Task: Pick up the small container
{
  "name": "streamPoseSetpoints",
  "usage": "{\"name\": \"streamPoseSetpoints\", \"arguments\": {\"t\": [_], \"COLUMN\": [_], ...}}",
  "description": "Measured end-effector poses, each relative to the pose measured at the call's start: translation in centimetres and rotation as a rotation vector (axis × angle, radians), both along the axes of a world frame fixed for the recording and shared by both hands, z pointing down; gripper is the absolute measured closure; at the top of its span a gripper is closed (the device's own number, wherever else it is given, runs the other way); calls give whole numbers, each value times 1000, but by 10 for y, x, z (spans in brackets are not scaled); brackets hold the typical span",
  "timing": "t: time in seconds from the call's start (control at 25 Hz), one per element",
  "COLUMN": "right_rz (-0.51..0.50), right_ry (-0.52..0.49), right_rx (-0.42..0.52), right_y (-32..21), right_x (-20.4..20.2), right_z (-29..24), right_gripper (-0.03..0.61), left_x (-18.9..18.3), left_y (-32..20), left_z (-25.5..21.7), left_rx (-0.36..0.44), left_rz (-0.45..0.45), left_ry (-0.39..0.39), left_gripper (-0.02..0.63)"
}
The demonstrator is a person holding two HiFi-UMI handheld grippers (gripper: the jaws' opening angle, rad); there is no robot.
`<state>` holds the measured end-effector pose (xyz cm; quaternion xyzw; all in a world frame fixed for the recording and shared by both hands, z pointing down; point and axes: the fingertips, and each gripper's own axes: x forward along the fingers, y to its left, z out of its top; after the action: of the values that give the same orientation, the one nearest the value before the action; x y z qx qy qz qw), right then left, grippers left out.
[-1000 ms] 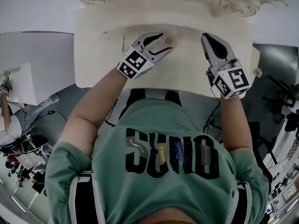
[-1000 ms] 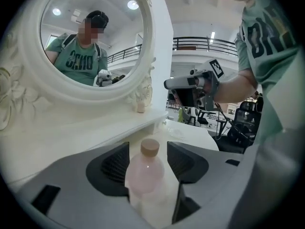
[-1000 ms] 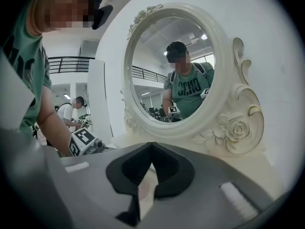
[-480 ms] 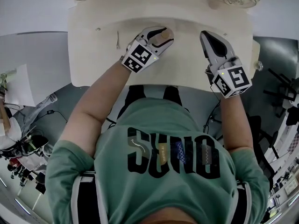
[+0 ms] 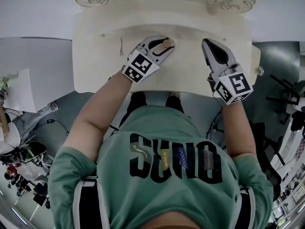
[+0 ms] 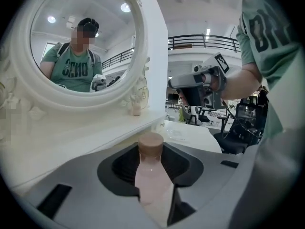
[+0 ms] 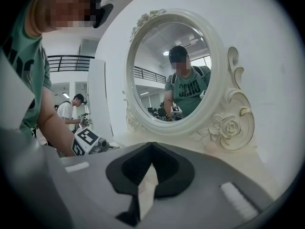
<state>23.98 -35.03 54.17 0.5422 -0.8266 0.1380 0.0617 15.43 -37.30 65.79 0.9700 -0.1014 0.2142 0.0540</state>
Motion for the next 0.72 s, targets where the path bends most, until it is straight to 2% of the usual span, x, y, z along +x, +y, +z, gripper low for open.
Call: {"name": "streamPoseSetpoints", "arguments": {"t": [0.24,0.52,0.72], "right_rz": [5,0,-6], "right_ry": [-5,2,0], "right_rx": [31,56,69], "right_y": [-5,-15,-21], "right_x": [-1,-3,-5], "right_z": [-21,-47,-65], "right_gripper": [569,569,569], "left_x": [-4,-7,-7], "left_y": [4,-7,-5], "left_z": [-36,-81,-115], "left_rx": [0,13,10], "left_rz": [24,3,32], "left_ry": [23,55,78], "left_gripper": [472,472,472]}}
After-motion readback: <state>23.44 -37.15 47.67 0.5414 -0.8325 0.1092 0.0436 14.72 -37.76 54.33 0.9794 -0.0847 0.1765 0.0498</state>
